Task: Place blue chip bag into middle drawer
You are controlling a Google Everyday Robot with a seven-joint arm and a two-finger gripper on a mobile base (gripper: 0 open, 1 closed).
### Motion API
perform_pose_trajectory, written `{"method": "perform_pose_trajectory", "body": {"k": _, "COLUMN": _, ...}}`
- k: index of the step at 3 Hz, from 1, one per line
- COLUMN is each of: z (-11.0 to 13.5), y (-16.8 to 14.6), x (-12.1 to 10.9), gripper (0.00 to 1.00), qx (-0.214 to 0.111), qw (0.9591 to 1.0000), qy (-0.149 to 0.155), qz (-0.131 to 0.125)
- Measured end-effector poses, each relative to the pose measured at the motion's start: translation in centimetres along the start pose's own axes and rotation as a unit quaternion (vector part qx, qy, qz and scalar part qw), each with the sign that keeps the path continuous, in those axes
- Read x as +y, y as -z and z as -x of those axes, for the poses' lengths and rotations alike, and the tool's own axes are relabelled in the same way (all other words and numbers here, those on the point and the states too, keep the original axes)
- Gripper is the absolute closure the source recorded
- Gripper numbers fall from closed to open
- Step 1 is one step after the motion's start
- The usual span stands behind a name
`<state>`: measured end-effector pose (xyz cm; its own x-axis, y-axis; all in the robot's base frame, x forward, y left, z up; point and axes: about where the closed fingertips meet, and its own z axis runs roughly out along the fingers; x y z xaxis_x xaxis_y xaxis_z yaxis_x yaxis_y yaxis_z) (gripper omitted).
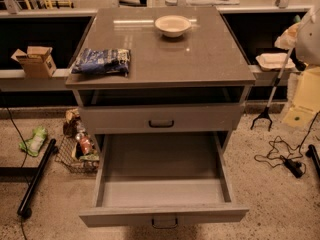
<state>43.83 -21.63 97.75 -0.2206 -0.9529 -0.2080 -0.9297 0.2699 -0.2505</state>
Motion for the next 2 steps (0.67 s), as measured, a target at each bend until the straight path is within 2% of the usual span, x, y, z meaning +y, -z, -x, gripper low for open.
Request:
{"method": "perform_pose_trajectory", "body": {"k": 1, "z": 0.0, "y": 0.0, "x": 0.0, "gripper": 0.00, "qx": 0.000, "qw": 1.0000, "qy": 0.000, "qz": 0.000}}
{"method": "perform_pose_trajectory", "body": {"k": 2, "z": 0.9, "y": -0.3, "x": -1.1, "gripper": 0.00, "qx": -0.015, "qw": 0.9997, "qy": -0.008, "qz": -0.017}}
